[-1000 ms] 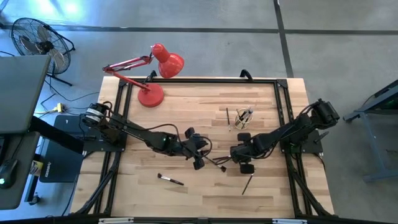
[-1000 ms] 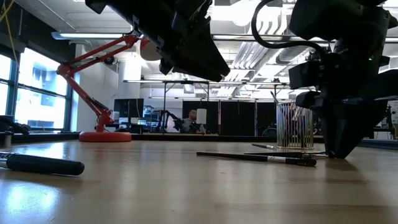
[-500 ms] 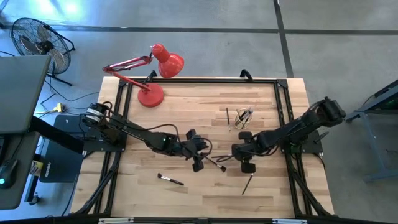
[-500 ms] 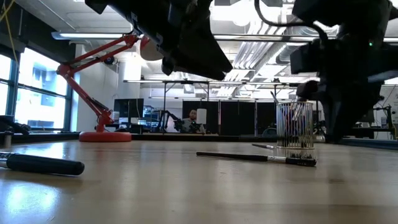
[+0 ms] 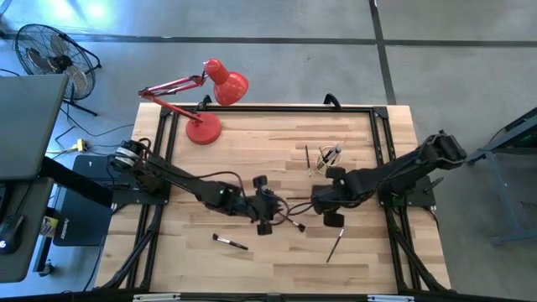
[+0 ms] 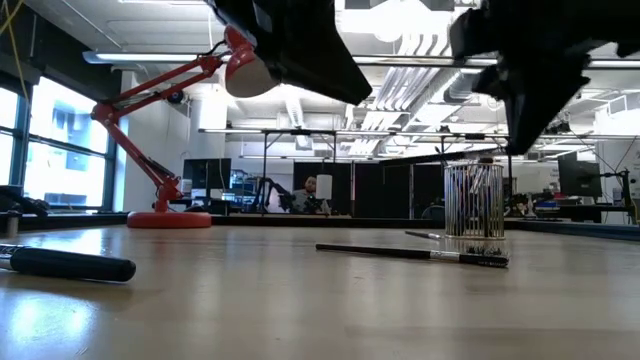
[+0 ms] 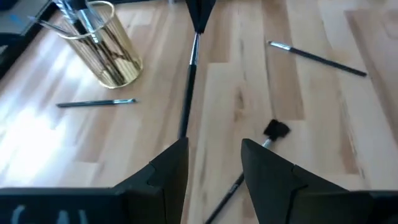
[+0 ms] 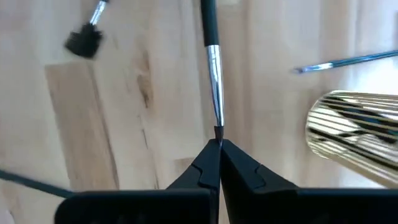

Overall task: Put items in baskets/containers
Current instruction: Put the black brush into the gold holder

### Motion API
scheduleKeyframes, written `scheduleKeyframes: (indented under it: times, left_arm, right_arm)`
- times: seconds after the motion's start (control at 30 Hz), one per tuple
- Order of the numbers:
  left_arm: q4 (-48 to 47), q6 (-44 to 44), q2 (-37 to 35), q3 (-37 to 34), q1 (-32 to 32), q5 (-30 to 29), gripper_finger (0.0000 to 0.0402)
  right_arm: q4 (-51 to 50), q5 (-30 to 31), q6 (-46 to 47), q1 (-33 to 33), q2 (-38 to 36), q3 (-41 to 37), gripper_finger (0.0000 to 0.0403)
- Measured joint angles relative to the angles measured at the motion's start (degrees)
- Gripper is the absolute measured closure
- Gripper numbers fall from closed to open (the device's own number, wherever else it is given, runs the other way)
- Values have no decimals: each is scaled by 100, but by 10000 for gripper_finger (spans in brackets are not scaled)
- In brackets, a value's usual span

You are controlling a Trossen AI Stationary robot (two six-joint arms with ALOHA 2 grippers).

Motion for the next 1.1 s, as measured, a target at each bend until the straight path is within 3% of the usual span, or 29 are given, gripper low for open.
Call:
scheduleKeyframes:
  times: [0.27, 0.47, 0.7, 1.1]
  left_arm:
    - [-710, -5, 142, 407, 12, -232, 257]
    - [-1309, -9, 494, 698, -28, -632, 257]
    - [-1641, 28, 865, 1052, -55, -1141, 257]
    - [-1630, 146, 850, 1120, -102, -1230, 257]
  right_arm:
    - [-380, 227, -50, -152, 676, 1206, 403]
    - [-527, 406, -284, -245, 916, 1693, 403]
    - [-661, 399, -265, -223, 1150, 1782, 403]
    - [-480, 406, -282, -183, 1256, 1780, 403]
